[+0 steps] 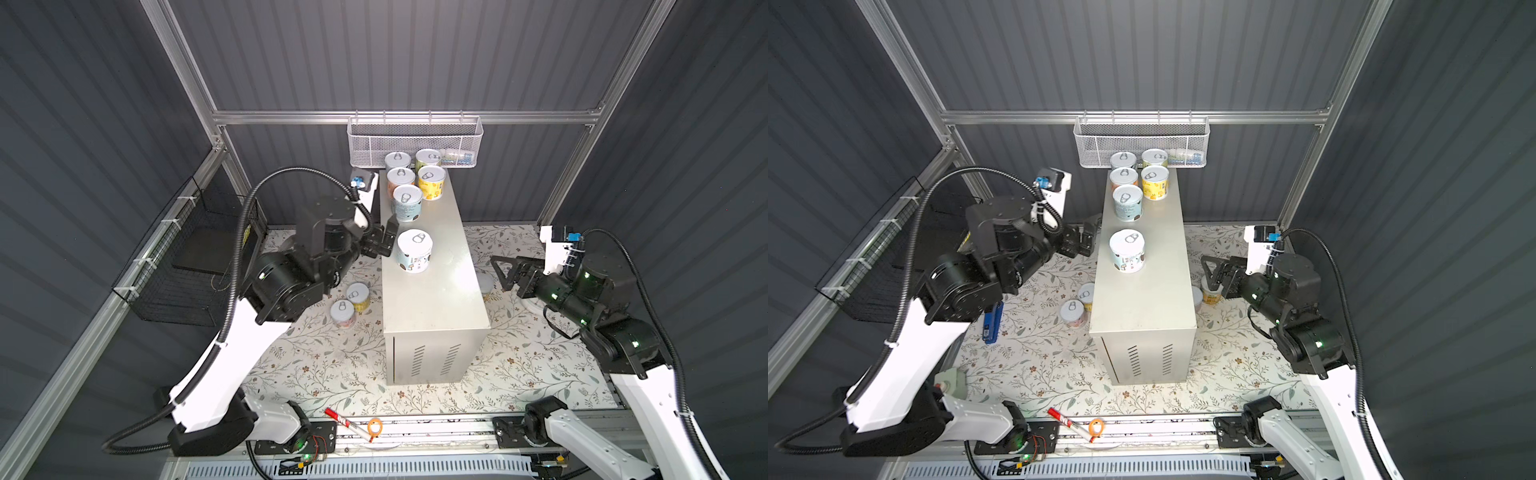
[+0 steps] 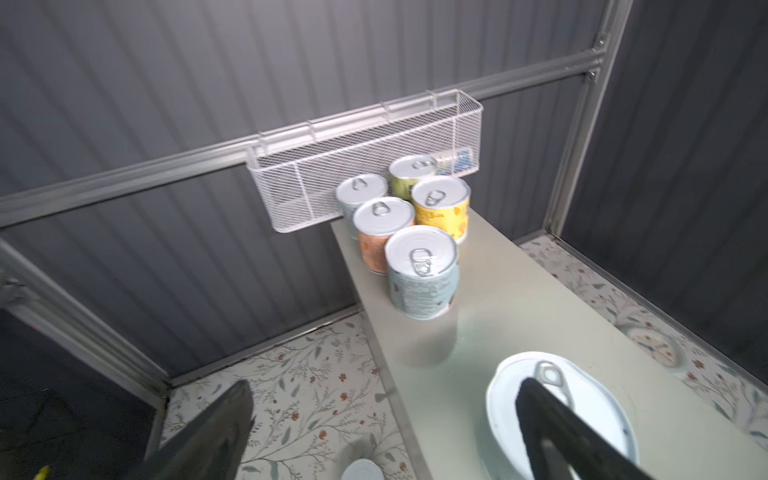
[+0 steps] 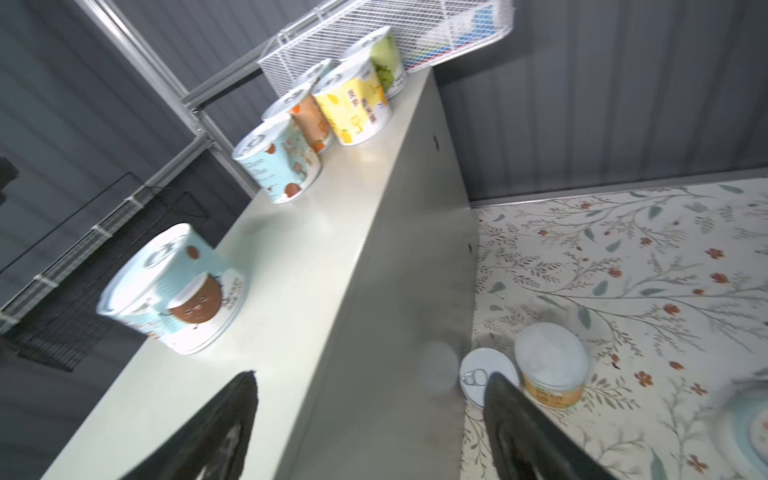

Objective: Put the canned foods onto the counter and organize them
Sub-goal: 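Lower the can onto the cabinet top nearer the robot and open left gripper, then draw the left gripper back while the right gripper grasps the placed can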

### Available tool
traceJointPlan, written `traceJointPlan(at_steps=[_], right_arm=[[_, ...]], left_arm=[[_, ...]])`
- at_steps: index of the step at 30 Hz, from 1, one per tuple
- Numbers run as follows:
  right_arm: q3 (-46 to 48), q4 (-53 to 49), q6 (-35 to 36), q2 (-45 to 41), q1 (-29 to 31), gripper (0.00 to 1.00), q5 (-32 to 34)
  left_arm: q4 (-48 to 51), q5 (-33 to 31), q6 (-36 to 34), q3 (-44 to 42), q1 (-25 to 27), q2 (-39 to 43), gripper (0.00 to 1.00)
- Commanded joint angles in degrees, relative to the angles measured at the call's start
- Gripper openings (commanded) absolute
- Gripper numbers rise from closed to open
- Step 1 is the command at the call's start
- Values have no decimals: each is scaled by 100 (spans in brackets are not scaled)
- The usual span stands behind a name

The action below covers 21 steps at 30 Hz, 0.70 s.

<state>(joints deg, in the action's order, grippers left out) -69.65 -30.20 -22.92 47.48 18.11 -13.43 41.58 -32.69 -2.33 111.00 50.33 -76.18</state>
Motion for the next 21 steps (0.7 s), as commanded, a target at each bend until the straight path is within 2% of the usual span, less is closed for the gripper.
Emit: traceJointPlan(at_steps=[1, 3, 5, 8, 11, 16, 21], right_arm=[[-306, 314, 80, 23, 407, 87, -512], [-472, 299, 288, 140, 882, 87, -316], [-640, 243, 531, 318, 1421, 87, -2], [-803, 249, 725, 616, 1954, 87, 211], [-990, 224, 951, 932, 2373, 87, 428], [-1393, 172, 1222, 1487, 2799, 87, 911], [-1660, 189, 1319, 2006, 2900, 82, 1229]], left_arm=[[-660, -596, -343, -805, -19, 371, 100], [-772, -349, -227, -1279, -158, 629, 100], [-490, -26, 162, -1379, -519, 653, 99], [-350, 683, 521, -1584, -1143, 687, 98], [-240, 1061, 677, -1651, -1486, 597, 97], [-353, 1730, 864, -1763, -1965, 405, 96], [-562, 2092, 920, -1784, -2062, 222, 96]])
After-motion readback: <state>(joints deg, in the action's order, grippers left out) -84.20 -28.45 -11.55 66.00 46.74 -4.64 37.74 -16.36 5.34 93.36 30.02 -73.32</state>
